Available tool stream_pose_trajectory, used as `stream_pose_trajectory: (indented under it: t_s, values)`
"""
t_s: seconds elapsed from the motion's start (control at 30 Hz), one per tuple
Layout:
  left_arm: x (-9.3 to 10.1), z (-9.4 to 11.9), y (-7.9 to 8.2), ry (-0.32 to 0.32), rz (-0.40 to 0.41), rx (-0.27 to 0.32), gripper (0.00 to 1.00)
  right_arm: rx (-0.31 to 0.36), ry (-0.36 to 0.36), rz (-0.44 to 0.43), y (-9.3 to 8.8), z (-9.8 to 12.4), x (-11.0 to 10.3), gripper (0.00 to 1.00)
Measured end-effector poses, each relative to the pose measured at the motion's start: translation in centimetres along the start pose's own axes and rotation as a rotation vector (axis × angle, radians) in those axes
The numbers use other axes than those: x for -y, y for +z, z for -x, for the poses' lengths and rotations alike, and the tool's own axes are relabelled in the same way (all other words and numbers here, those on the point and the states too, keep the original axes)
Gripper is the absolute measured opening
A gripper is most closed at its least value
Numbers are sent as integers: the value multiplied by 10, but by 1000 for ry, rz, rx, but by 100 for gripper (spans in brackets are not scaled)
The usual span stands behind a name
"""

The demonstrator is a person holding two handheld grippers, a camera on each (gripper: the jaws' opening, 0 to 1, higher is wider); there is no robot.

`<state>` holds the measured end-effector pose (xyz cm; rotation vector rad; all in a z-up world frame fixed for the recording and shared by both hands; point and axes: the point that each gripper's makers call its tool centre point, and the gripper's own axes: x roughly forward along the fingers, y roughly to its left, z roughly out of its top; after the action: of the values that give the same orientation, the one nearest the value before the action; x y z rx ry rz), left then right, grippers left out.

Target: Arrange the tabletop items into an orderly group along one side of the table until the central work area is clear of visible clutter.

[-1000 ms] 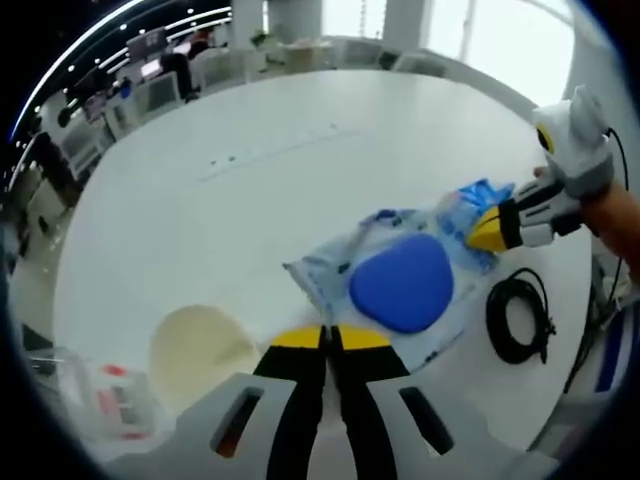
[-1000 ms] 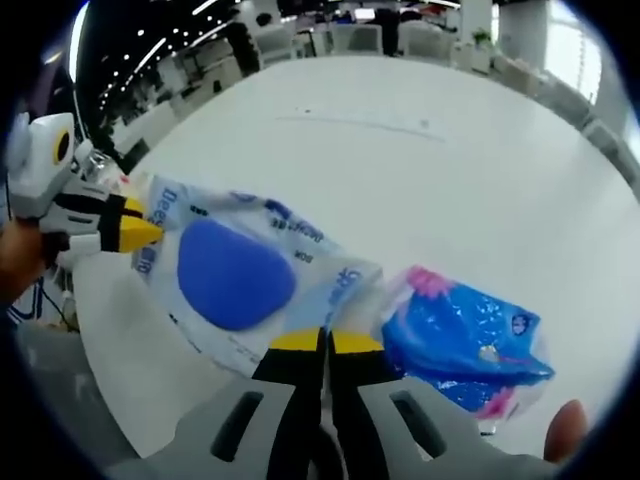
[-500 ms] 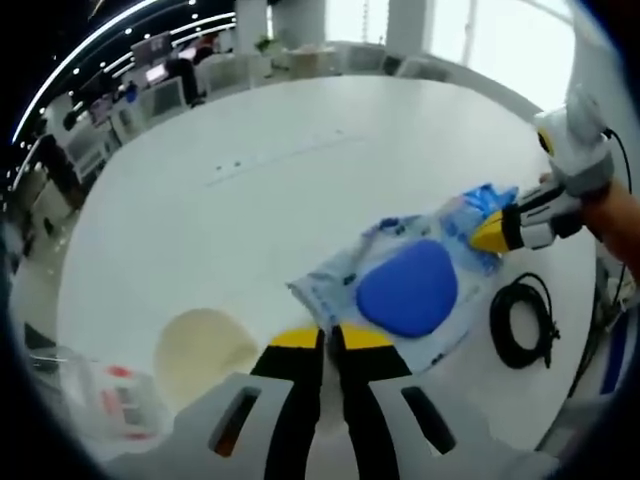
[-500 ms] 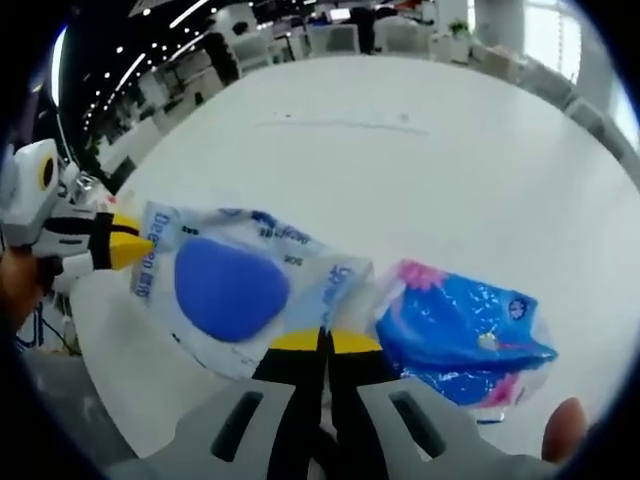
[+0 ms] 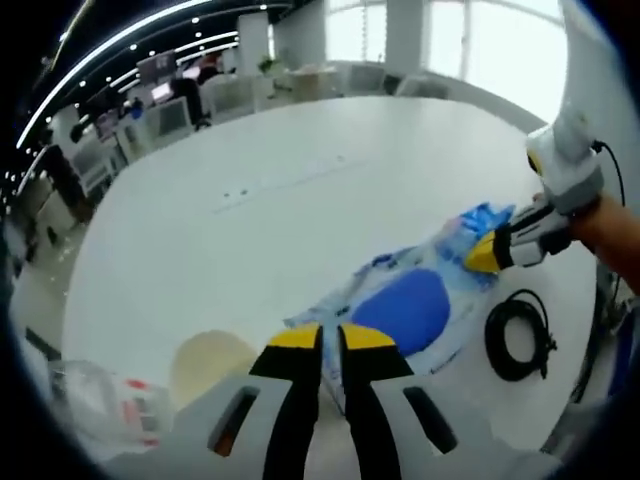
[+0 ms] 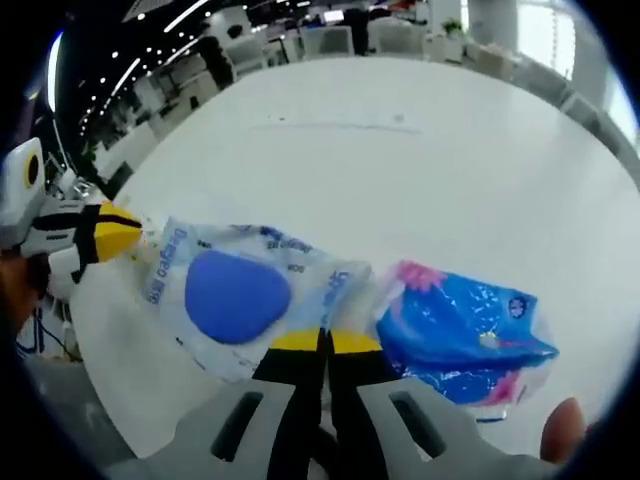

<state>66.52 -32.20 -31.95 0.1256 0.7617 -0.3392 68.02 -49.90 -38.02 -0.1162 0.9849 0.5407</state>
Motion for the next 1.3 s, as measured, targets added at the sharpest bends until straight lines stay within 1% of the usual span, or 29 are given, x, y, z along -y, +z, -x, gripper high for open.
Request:
stream_pose_trajectory:
  t_s: [0.1, 0.17, 0.2, 0.33, 0.43, 0.53, 0.67, 0.77, 0.83, 0.93, 0.97, 1.0, 1.03, 1.1, 1.2, 1.23, 1.3]
  values:
    - [6, 10, 9, -34, 23, 42, 4, 1, 0, -3, 0, 0, 0, 1]
    - [7, 16, 13, -44, 16, 61, 4, 0, -1, -8, 0, -1, 1, 1]
    - [8, 20, 17, -53, 15, 80, 4, 1, -1, -11, 0, -1, 1, 1]
    - [1, 31, 23, -54, 14, 112, 5, 4, -1, -12, 1, -1, 0, 1]
    - [-4, 39, 25, -59, 36, 133, 4, 4, -3, -15, 1, -1, 0, 1]
    - [-8, 47, 28, -62, 42, 151, 4, 3, -2, -18, 1, -1, -2, 1]
    - [-13, 55, 26, -60, 39, 165, 4, 3, -7, -21, 2, -2, -2, 1]
    - [-12, 59, 23, -64, 39, 178, 4, -1, -10, -26, 2, -3, -2, 1]
    - [-9, 62, 20, -69, 29, 187, 5, 0, -11, -30, 2, -3, -2, 1]
    - [4, 65, 13, -90, 5, 200, 4, 0, -12, -30, 2, -3, -2, 1]
    - [8, 65, 9, -97, -1, 199, 4, 0, -11, -32, 2, -3, -2, 1]
    - [16, 65, 4, -114, -4, 199, 4, -1, -10, -33, 1, -3, -2, 1]
    - [25, 62, -3, -128, -11, 192, 4, -1, -11, -34, 2, -3, -1, 1]
    - [35, 58, -13, -147, -17, 176, 4, -2, -12, -35, 1, -3, -2, 1]
    - [45, 45, -32, -157, -25, 147, 5, -3, -12, -34, 1, -3, -2, 1]
    - [48, 40, -37, -160, -19, 142, 6, -3, -12, -35, 1, -3, -2, 1]
    - [52, 33, -40, -153, -21, 141, 7, -3, -11, -36, 1, -2, -3, 1]
